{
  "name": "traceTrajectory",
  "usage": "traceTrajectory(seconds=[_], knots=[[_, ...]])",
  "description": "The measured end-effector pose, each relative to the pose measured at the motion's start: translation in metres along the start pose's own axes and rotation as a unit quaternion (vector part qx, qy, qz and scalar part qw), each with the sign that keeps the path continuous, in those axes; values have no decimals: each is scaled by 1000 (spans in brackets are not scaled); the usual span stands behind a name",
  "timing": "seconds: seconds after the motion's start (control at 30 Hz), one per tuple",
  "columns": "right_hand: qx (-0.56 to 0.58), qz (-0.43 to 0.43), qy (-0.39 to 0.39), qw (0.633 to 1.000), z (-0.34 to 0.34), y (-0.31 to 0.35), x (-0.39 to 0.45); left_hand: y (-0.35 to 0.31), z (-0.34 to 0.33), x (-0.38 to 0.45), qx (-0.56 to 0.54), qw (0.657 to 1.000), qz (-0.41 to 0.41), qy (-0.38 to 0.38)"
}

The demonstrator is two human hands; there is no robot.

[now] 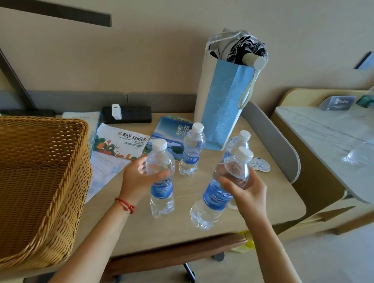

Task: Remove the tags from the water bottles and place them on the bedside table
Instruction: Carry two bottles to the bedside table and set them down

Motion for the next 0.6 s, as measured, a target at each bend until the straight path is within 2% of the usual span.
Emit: traceTrajectory(seconds=[0.17,0.33,0.6], knots=[[53,-2,-20,998,20,21,-18,-30,-23,4,-99,994,19,39],[64,-4,-71,995,56,23,-42,-54,-68,-9,-193,974,58,102],[85,-12,-174,981,146,14,-96,-86,-165,-46,-250,940,83,216]])
Point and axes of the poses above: each hand's wrist, its own x-axis towards the middle knuckle, its own z-axis out of the back of the hand, y = z × x, the point moved 5 cm from there along x, towards the middle knuckle, and after that the axes turned 15 degrees about -z, right-handed, at the moved point
